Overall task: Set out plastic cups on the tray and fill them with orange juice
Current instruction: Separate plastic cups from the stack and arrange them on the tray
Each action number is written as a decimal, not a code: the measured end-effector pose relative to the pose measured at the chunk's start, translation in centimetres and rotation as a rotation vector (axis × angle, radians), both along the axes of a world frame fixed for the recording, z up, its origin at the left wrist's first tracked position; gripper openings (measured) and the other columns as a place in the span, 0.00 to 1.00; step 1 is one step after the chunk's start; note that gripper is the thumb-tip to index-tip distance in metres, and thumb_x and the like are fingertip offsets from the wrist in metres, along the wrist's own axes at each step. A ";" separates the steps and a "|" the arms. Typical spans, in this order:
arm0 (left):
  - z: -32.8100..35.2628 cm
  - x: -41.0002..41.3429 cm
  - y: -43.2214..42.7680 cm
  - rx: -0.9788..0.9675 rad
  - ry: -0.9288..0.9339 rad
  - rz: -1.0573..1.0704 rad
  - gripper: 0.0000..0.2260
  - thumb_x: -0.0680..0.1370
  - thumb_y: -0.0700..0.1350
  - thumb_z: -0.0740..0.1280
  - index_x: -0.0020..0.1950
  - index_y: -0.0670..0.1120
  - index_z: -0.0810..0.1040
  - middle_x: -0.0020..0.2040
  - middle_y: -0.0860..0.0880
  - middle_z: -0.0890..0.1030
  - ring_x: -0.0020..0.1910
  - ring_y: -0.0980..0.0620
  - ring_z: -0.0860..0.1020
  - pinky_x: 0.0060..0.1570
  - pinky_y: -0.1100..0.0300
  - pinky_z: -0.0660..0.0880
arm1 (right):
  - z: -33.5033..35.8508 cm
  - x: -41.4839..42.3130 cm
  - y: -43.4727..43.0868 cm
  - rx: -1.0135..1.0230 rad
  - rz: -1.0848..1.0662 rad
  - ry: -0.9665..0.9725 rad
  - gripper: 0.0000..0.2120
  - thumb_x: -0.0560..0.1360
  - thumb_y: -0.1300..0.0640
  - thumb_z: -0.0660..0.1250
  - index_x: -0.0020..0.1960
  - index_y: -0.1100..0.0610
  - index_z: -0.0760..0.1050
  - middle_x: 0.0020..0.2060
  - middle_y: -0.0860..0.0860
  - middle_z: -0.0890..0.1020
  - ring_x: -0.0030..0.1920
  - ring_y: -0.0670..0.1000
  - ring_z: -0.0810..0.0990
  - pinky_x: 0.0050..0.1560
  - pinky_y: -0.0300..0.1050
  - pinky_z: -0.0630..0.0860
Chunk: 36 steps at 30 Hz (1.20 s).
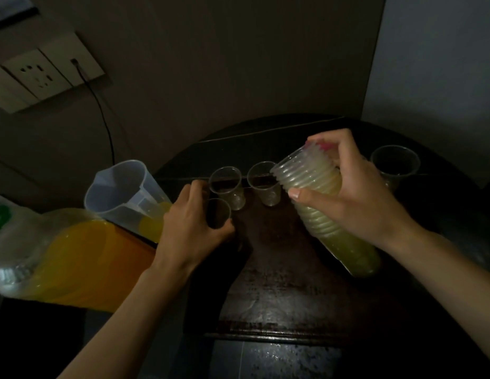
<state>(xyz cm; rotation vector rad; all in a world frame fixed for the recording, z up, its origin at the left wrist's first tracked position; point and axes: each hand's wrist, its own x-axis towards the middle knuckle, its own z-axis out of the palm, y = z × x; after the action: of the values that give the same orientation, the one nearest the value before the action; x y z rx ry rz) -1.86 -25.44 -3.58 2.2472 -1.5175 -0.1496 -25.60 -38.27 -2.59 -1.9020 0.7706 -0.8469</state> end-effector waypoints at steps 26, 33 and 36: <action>-0.4 0.1 -0.4 -0.023 -0.090 0.042 0.29 0.67 0.66 0.71 0.62 0.55 0.70 0.58 0.55 0.75 0.54 0.56 0.76 0.49 0.57 0.78 | -0.3 0.0 -0.1 0.005 0.017 0.021 0.33 0.69 0.42 0.78 0.66 0.41 0.62 0.58 0.39 0.76 0.58 0.37 0.76 0.59 0.48 0.78; 1.4 -0.8 -1.0 -0.061 -0.132 0.039 0.18 0.72 0.63 0.69 0.55 0.53 0.74 0.52 0.54 0.76 0.47 0.57 0.77 0.44 0.59 0.79 | -0.1 -0.1 0.1 0.017 0.020 0.027 0.32 0.69 0.42 0.79 0.63 0.43 0.63 0.56 0.40 0.77 0.56 0.38 0.78 0.56 0.46 0.79; 3.7 -1.6 -1.3 -0.174 0.171 0.068 0.09 0.77 0.58 0.66 0.53 0.55 0.75 0.50 0.55 0.79 0.47 0.58 0.81 0.42 0.63 0.79 | 0.4 -0.1 0.4 0.038 0.028 -0.002 0.31 0.69 0.47 0.79 0.63 0.46 0.63 0.52 0.38 0.76 0.54 0.30 0.76 0.50 0.30 0.75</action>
<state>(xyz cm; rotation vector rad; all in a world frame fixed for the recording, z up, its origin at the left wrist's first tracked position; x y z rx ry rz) -3.46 -26.78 0.15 2.0890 -1.3112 -0.1767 -25.69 -37.90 -2.22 -1.8742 0.7523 -0.8110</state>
